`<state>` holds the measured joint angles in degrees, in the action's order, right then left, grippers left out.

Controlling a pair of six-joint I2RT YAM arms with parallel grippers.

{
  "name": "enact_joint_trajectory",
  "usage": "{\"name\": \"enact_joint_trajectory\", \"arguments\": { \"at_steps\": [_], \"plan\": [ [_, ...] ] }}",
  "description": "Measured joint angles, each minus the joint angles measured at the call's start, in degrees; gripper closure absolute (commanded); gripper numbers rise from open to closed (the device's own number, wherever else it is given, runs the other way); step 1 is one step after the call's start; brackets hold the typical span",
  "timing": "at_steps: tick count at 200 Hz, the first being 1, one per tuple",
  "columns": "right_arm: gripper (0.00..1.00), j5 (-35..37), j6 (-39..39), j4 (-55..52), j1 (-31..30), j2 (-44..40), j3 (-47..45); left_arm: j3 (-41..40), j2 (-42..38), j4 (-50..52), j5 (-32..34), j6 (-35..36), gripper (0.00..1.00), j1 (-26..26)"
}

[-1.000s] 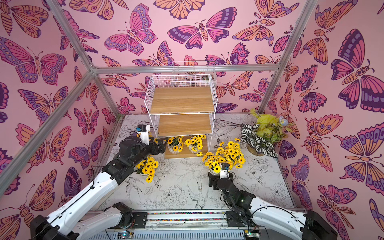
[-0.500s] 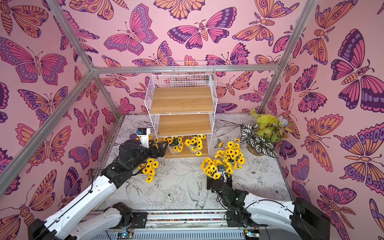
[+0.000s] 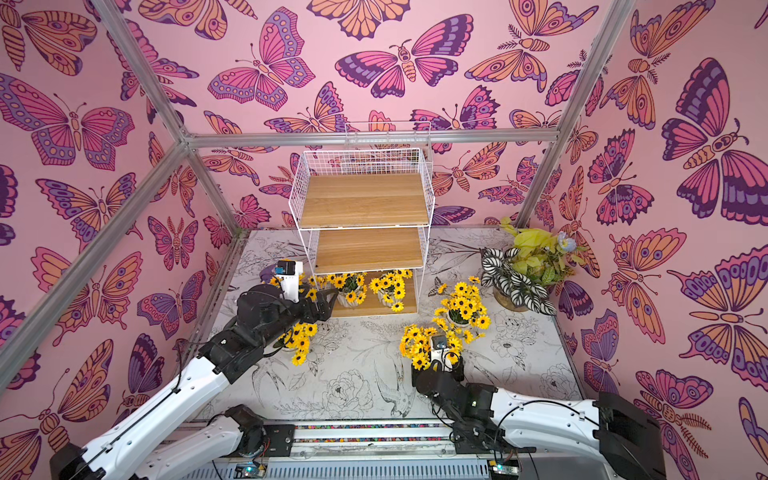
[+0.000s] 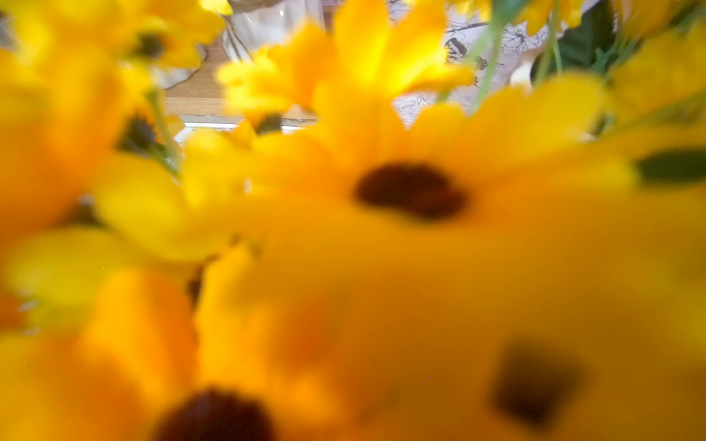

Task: Take the sunflower pots off the shelves
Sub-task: Place the sunflower pot at the center of the board.

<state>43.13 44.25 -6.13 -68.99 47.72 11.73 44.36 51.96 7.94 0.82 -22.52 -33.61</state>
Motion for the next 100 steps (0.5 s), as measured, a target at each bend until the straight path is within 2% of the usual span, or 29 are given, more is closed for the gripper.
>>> {"name": "enact_joint_trajectory", "arguments": {
  "at_steps": [39, 65, 100],
  "plan": [
    [0.01, 2.36, 5.57, -9.18, -2.4, -0.17, 5.29, -0.04, 0.0, 2.64, 0.48, 0.7, 0.0, -4.66],
    [0.01, 2.03, 9.79, -14.84, -2.97, 3.43, 7.58, -0.85, -0.22, 3.72, 1.27, 0.79, 0.0, -7.39],
    [0.01, 1.84, 16.02, -20.96, -6.86, 8.92, 9.38, -3.1, -0.02, 4.17, 2.69, 0.17, 0.0, -10.05]
  ]
}}
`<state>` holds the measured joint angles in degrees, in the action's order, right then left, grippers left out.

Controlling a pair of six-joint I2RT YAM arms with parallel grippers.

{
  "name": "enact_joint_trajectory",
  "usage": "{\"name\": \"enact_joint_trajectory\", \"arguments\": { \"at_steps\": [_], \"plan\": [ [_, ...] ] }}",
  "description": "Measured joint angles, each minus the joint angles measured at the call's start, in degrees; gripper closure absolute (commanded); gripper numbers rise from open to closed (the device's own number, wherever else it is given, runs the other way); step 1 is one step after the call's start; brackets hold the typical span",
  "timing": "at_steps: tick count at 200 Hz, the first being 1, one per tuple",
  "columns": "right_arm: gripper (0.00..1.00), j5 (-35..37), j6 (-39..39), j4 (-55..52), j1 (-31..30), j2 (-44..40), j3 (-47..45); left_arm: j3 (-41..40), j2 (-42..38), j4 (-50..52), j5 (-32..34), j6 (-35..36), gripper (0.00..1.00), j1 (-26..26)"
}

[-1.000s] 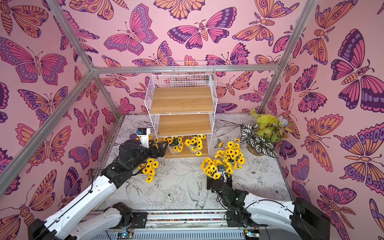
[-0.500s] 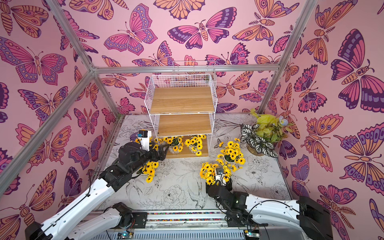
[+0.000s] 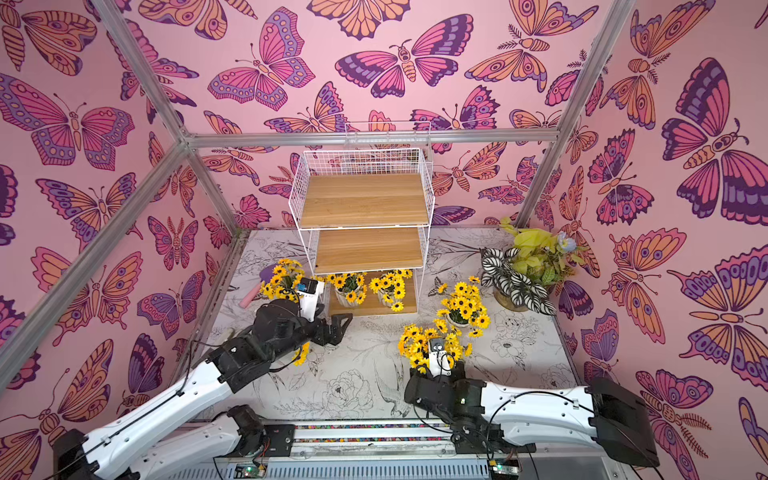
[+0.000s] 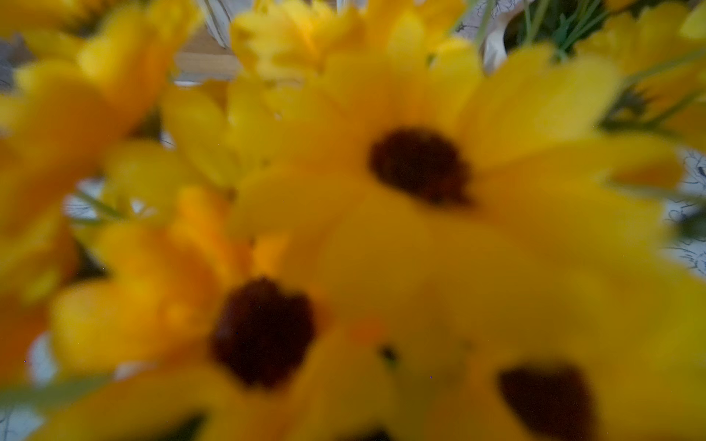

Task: Take the sunflower pots off the shelves
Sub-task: Place the sunflower pot at the center of the board.

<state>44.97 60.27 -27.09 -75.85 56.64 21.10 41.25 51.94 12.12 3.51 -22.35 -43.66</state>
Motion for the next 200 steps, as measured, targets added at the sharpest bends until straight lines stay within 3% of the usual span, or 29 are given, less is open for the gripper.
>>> {"name": "enact_joint_trajectory", "arguments": {
  "at_steps": [65, 109, 153, 200],
  "plan": [
    [0.01, 5.03, 11.26, -8.09, -0.96, 9.33, 3.65, -3.28, 4.87, -1.95, 2.51, -1.77, 0.0, -2.75],
    [0.01, 8.26, 16.55, -13.97, 0.13, 13.75, 7.89, -4.31, 12.28, -5.25, 4.22, -3.17, 0.0, -3.74],
    [0.01, 4.81, 14.08, -11.8, -0.07, 6.08, 6.08, -4.48, 19.8, -10.82, 9.84, -4.57, 0.0, -4.68],
    [0.01, -0.46, 9.73, -12.26, -4.07, -5.95, 4.96, -3.13, 32.48, -17.29, 16.74, -5.38, 0.0, -5.14]
  ]
}}
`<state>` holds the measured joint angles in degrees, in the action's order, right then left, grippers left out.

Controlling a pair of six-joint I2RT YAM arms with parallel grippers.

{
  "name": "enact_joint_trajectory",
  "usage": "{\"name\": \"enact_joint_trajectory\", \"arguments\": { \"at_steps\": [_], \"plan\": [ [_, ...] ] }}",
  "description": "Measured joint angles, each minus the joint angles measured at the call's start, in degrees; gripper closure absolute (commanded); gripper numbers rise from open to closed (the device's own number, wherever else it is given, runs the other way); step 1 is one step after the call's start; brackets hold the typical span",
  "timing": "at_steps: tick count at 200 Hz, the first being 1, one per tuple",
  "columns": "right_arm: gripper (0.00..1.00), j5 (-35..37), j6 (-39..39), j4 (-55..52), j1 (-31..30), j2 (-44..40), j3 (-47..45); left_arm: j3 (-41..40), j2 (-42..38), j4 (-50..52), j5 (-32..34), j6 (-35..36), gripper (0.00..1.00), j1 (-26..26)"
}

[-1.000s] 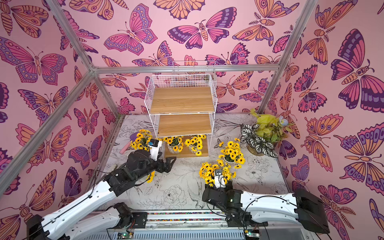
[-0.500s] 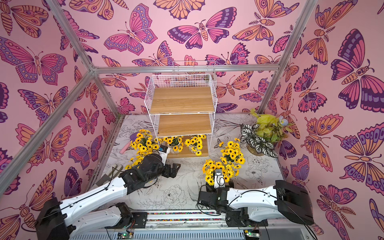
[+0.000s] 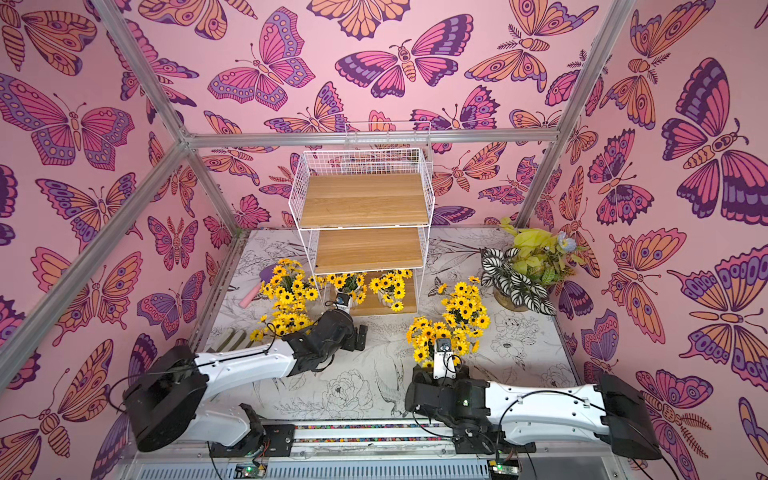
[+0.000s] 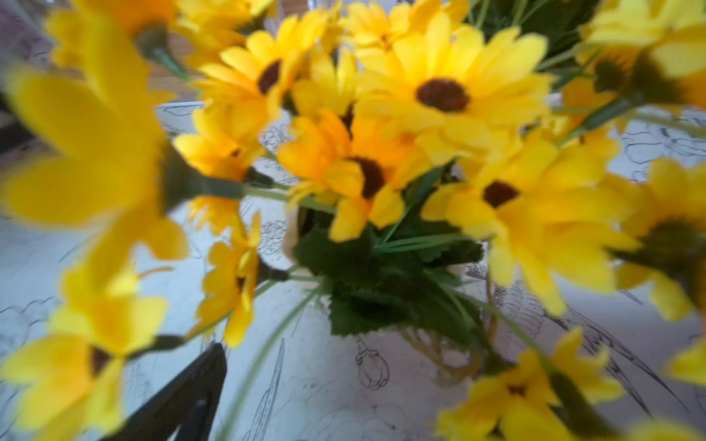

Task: Take the sunflower pots off the shelves
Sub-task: Place the sunflower pot at the center of the board, then pick up the sunflower pot from the shelf.

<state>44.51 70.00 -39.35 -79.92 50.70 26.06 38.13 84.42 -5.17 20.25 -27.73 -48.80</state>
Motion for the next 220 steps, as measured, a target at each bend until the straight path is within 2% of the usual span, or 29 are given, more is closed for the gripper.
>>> {"name": "enact_joint_trajectory", "arguments": {
  "at_steps": [72, 132, 220],
  "plan": [
    [0.01, -6.58, -8.59, 0.07, -4.92, -1.57, 3.39, 2.16, 9.57, -8.81, 8.61, -1.25, 0.0, -0.09],
    [0.01, -9.73, -14.8, 2.73, -5.01, -0.44, 7.93, 4.13, 16.76, -16.44, 12.35, -1.01, 0.0, 1.31],
    [0.01, -10.56, -16.46, 4.28, -5.01, -1.4, 8.13, 8.35, 23.41, -23.78, 14.16, 0.9, 0.0, 5.44]
  ]
}}
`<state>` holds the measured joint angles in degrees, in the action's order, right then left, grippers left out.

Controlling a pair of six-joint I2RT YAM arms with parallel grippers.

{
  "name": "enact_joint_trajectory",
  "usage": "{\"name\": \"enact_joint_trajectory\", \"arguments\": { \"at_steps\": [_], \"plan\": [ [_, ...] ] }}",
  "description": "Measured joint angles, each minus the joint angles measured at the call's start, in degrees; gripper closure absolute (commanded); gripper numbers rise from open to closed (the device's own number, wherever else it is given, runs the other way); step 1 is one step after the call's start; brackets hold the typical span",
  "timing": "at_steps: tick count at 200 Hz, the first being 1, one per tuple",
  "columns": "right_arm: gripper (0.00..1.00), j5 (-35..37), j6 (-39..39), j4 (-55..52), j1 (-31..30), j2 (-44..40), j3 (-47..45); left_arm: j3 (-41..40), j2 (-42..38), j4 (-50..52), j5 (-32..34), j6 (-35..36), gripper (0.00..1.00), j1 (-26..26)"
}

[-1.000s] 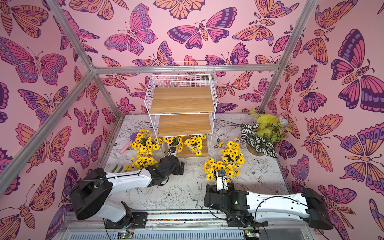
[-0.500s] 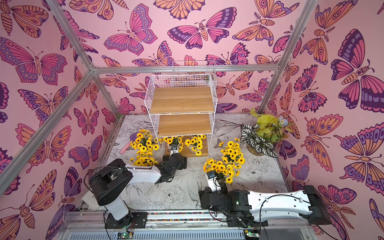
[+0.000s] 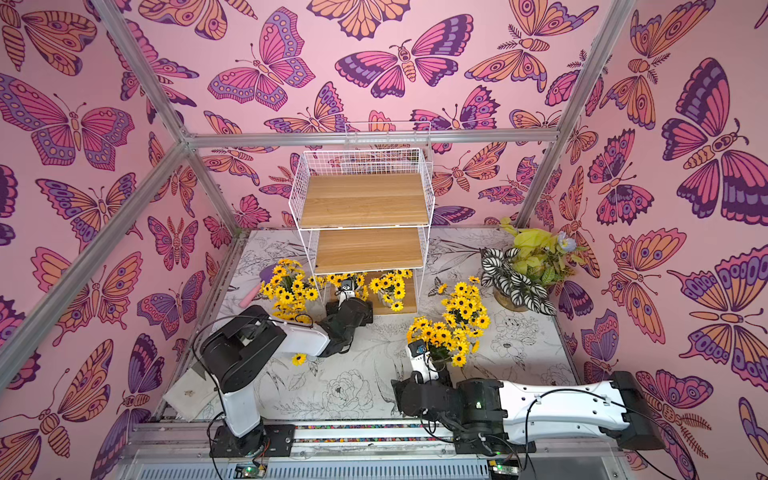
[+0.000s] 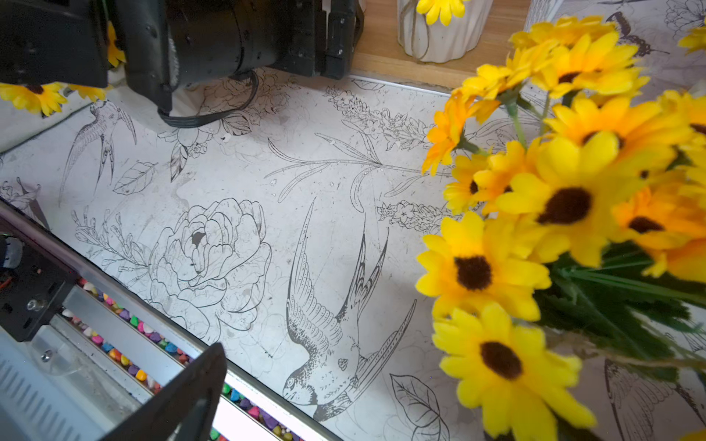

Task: Take the sunflower pots off the shelves
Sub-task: Pick up the sunflower pot from the shelf.

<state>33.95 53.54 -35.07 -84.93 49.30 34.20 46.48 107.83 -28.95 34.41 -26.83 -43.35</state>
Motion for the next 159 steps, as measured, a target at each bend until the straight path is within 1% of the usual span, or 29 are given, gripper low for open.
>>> {"name": "enact_joint_trajectory", "arguments": {
  "at_steps": [60, 98, 141, 159],
  "plan": [
    [0.01, -0.22, -0.04, 2.71, 0.0, 3.41, 0.04, 3.61, 2.29, -1.16, -1.81, 1.55, 0.0, 3.63],
    [0.01, -0.17, -0.35, 4.5, 0.0, 4.42, 0.04, 4.85, 3.89, -1.44, -3.61, 2.47, 0.0, 4.83],
    [0.01, -0.17, -0.96, 5.75, 0.02, 6.12, 0.17, 5.38, 4.48, -2.03, -5.14, 3.5, 0.11, 5.86],
    [0.01, -0.2, -1.05, 6.05, 0.0, 6.62, 0.24, 5.38, 4.63, -2.54, -5.7, 4.13, 0.19, 5.97]
  ]
}}
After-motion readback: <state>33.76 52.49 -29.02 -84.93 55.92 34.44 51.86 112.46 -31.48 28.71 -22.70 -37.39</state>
